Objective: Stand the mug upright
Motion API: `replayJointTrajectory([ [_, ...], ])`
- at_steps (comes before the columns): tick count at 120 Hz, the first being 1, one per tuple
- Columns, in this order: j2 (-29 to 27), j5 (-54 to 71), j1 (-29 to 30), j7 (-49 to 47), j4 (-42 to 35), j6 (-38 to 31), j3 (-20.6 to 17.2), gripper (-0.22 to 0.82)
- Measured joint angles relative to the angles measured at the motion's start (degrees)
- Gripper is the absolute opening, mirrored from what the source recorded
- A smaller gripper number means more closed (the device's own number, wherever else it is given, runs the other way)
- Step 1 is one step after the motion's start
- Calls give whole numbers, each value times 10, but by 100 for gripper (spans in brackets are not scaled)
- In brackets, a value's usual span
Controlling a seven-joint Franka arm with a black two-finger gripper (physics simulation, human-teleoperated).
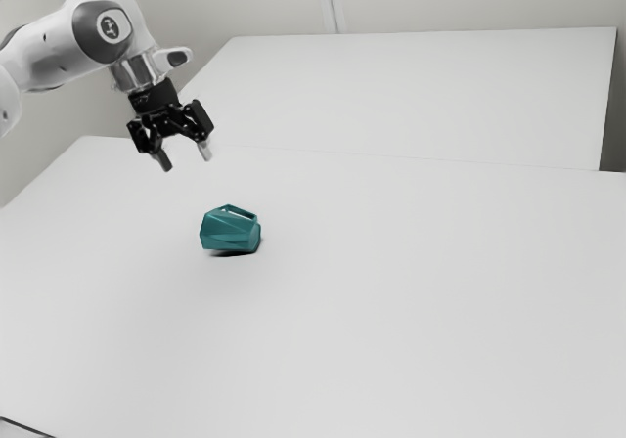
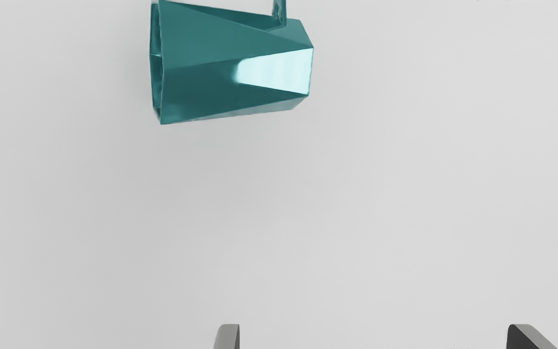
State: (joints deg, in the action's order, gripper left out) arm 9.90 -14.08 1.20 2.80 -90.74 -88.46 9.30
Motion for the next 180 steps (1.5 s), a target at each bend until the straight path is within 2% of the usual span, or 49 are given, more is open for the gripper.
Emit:
replayJointTrajectory([
  [47, 56, -135, 63, 99, -43, -34, 10, 60],
  [108, 147, -198, 119, 275, -17, -71, 10, 60],
  [149, 214, -227, 124, 351, 29, -72, 9, 60],
  [180, 225, -266, 133, 389, 25, -70, 9, 60],
])
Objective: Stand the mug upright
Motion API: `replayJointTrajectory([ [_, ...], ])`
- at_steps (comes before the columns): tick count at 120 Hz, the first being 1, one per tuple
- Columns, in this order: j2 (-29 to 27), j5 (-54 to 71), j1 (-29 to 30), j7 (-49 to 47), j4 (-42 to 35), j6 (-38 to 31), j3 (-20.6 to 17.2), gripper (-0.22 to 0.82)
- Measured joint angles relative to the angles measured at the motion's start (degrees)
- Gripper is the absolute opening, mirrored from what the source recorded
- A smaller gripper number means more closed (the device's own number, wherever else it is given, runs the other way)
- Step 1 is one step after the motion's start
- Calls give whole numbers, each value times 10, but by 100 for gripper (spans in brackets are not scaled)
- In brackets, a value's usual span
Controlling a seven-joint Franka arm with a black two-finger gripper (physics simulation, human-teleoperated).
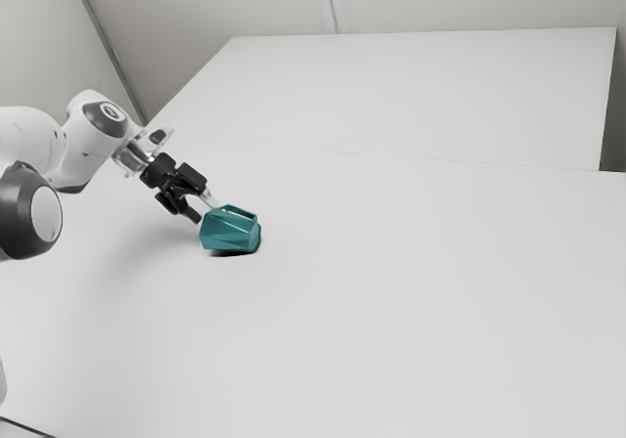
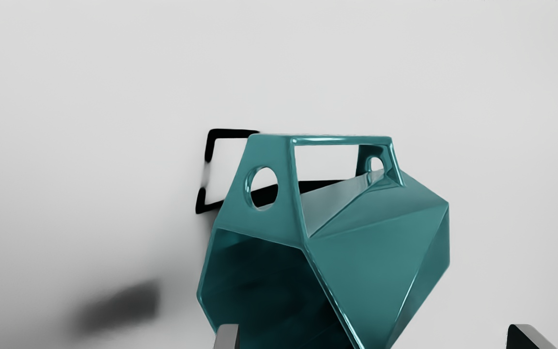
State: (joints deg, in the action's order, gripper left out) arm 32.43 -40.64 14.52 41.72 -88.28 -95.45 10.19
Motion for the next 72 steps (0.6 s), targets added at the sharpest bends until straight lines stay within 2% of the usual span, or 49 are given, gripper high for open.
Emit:
replayJointTrajectory([
  [58, 7, -69, -2, 41, -33, -6, -12, 60],
  [72, 8, -74, -3, 47, -34, -6, -17, 55],
])
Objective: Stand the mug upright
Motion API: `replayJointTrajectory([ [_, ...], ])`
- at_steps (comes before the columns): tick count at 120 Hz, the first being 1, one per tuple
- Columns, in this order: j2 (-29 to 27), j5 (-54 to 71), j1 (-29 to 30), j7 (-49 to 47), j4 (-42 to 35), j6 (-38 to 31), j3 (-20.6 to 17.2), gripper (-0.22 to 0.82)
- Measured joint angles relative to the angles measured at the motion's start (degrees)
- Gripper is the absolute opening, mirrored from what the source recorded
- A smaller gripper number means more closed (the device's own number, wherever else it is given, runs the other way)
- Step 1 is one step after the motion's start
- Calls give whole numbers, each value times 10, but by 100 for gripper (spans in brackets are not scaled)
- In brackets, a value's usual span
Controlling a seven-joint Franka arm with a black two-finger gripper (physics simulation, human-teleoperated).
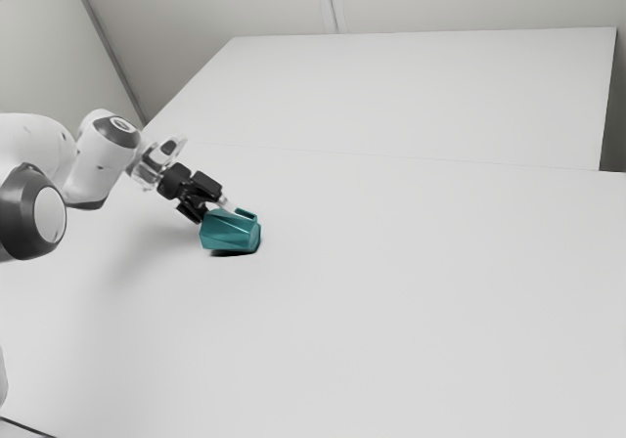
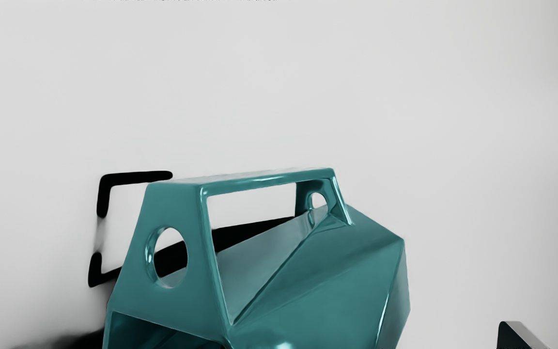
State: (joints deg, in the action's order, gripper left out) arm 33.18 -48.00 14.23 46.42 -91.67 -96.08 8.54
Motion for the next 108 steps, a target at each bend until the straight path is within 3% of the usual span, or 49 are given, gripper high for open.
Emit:
replayJointTrajectory([
  [9, 0, -6, -1, 3, 0, -2, -4, 46],
  [31, 1, -12, -2, 9, 0, -5, -10, 9],
  [41, 1, -16, -3, 11, 0, -6, -11, 1],
  [70, -8, -20, -9, 15, 7, -9, -22, -13],
  [108, -56, 2, -54, 9, 12, -14, -23, -16],
])
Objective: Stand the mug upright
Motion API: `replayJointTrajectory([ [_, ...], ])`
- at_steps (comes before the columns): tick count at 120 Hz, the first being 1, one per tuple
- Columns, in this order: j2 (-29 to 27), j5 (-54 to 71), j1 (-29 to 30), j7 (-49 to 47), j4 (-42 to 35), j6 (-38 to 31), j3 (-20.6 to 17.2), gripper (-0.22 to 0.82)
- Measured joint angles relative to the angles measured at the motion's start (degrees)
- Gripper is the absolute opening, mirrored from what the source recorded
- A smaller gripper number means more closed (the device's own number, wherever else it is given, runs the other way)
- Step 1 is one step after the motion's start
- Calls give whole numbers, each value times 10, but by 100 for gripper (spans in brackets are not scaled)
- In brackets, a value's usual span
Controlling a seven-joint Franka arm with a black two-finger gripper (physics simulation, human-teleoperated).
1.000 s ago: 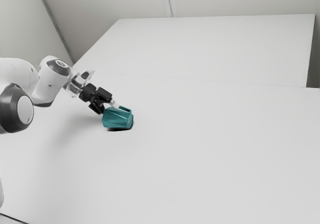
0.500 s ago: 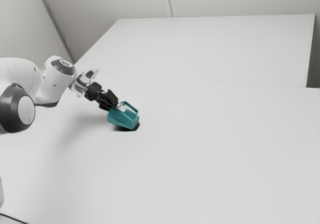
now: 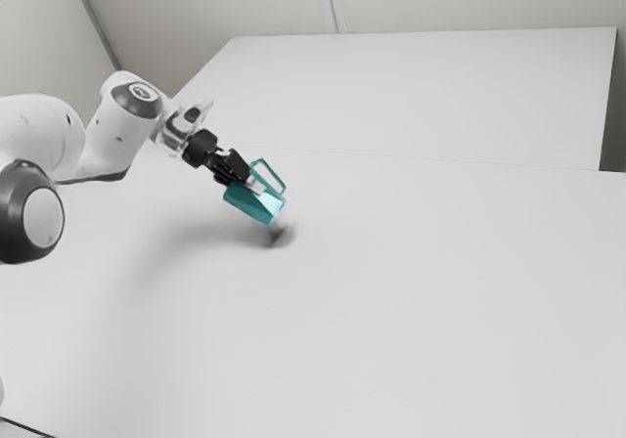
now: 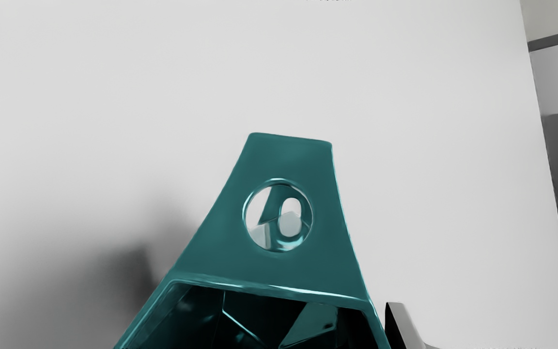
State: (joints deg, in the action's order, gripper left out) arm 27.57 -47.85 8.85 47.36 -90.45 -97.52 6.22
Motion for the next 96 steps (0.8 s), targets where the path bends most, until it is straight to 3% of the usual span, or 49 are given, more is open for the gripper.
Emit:
replayJointTrajectory([
  [51, -81, 251, -64, -65, -20, -41, -1, -17],
  [96, -81, 368, -102, -116, -46, -125, -1, -17],
])
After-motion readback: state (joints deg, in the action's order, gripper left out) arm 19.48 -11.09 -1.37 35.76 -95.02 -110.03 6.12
